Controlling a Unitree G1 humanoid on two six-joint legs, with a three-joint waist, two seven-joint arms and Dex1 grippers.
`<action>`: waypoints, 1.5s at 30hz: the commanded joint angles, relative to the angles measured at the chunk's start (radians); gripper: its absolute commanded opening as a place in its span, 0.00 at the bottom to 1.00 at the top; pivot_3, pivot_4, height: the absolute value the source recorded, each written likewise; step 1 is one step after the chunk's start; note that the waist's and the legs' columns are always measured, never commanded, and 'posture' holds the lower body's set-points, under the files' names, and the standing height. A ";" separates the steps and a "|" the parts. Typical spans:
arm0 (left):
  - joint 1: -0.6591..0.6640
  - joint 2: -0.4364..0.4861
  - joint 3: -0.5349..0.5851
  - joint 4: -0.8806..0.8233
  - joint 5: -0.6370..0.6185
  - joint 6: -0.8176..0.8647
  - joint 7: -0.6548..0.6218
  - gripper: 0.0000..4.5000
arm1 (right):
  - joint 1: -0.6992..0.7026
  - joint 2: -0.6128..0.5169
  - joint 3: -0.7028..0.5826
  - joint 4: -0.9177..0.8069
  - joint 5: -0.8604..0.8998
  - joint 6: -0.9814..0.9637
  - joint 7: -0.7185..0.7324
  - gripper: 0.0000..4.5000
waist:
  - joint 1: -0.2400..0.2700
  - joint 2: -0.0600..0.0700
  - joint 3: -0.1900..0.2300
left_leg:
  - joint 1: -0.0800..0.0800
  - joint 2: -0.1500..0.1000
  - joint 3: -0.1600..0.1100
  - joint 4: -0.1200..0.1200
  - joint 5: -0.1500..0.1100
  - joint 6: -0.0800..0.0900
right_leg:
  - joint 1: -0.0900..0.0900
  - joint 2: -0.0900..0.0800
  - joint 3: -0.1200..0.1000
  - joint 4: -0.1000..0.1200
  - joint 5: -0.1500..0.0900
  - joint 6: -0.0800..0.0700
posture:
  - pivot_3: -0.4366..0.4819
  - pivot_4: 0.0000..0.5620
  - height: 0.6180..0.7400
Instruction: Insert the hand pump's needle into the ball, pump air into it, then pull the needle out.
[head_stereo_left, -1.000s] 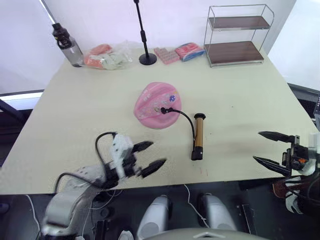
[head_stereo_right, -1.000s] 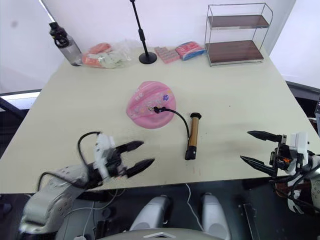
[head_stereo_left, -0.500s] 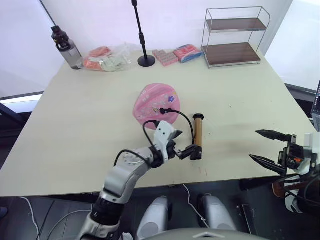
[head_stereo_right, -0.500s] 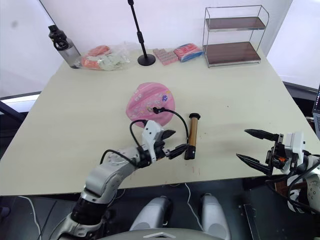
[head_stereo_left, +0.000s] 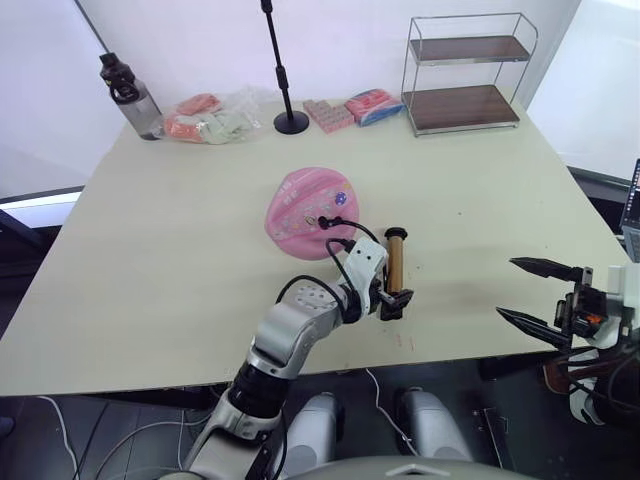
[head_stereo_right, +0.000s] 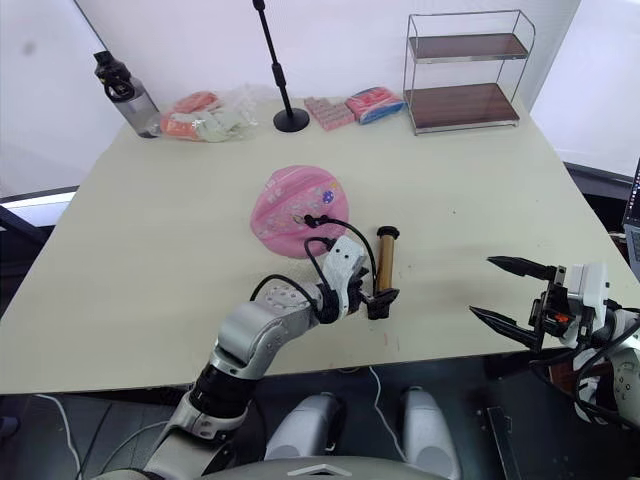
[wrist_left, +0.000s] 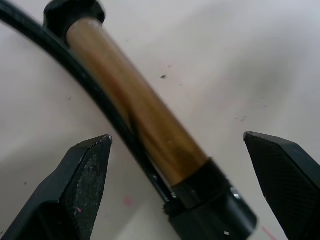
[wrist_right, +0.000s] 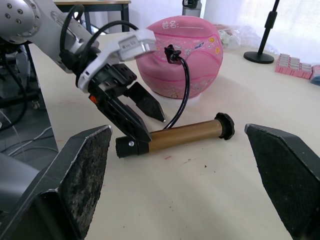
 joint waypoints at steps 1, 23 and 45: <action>-0.011 -0.022 -0.023 -0.016 0.026 0.037 0.035 1.00 | -0.004 0.001 -0.008 -0.037 0.012 -0.010 -0.003 1.00 | 0.000 0.000 0.000 | 0.000 0.000 0.000 0.000 0.000 0.000 | 0.000 0.000 0.000 0.000 0.000 0.000 | 0.48 0.27 1.00; 0.018 0.020 -0.091 -0.058 0.063 0.134 0.042 1.00 | 0.002 0.013 0.018 -0.056 0.010 -0.004 -0.019 1.00 | -0.002 0.000 0.000 | 0.000 0.000 0.000 0.000 0.000 0.000 | 0.000 0.000 0.000 0.000 0.000 0.000 | 0.48 0.27 1.00; 0.053 0.157 -0.097 -0.121 0.053 0.141 -0.037 0.63 | 0.008 -0.007 0.034 -0.039 0.007 0.005 0.045 1.00 | -0.005 0.000 0.000 | 0.000 0.001 0.000 0.000 0.000 0.000 | 0.000 0.000 0.000 0.000 0.000 0.000 | 0.48 0.27 1.00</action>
